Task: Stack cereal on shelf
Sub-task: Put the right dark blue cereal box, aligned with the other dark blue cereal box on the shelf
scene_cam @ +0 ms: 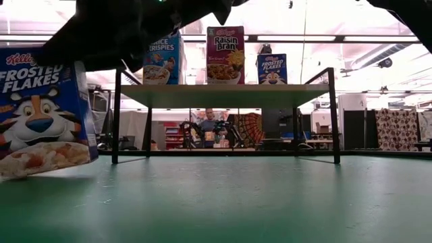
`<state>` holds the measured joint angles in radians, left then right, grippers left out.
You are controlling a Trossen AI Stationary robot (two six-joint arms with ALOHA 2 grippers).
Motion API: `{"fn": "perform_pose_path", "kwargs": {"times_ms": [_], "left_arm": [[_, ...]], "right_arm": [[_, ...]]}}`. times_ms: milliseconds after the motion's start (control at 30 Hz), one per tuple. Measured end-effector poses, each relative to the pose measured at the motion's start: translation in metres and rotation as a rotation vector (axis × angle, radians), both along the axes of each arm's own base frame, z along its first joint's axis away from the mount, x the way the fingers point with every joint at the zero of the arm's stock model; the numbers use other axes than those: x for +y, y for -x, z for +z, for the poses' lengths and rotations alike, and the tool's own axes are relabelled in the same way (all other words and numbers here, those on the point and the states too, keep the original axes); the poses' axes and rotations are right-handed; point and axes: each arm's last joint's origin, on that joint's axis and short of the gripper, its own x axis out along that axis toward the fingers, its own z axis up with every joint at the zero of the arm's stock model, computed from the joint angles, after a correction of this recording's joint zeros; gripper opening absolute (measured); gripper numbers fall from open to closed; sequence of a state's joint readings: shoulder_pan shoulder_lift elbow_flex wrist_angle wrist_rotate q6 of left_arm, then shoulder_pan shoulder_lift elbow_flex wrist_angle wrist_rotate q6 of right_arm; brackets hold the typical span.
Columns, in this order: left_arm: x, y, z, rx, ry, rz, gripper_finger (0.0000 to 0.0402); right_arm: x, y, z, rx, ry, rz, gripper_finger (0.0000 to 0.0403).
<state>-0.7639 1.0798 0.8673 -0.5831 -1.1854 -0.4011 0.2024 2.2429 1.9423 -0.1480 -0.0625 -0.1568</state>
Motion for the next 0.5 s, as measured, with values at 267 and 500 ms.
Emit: {"fn": "perform_pose_path", "kwargs": {"times_ms": [267, 500], "left_arm": [[0.0, 0.0, 0.0, 0.0, 0.0, 0.0, 0.0039], [0.0, 0.0, 0.0, 0.0, 0.0, 0.0, 0.0039]], "right_arm": [[0.002, 0.005, 0.013, 0.062, -0.08, 0.072, 0.0163], [0.002, 0.036, 0.055, 0.189, -0.108, 0.124, 0.016]]}}
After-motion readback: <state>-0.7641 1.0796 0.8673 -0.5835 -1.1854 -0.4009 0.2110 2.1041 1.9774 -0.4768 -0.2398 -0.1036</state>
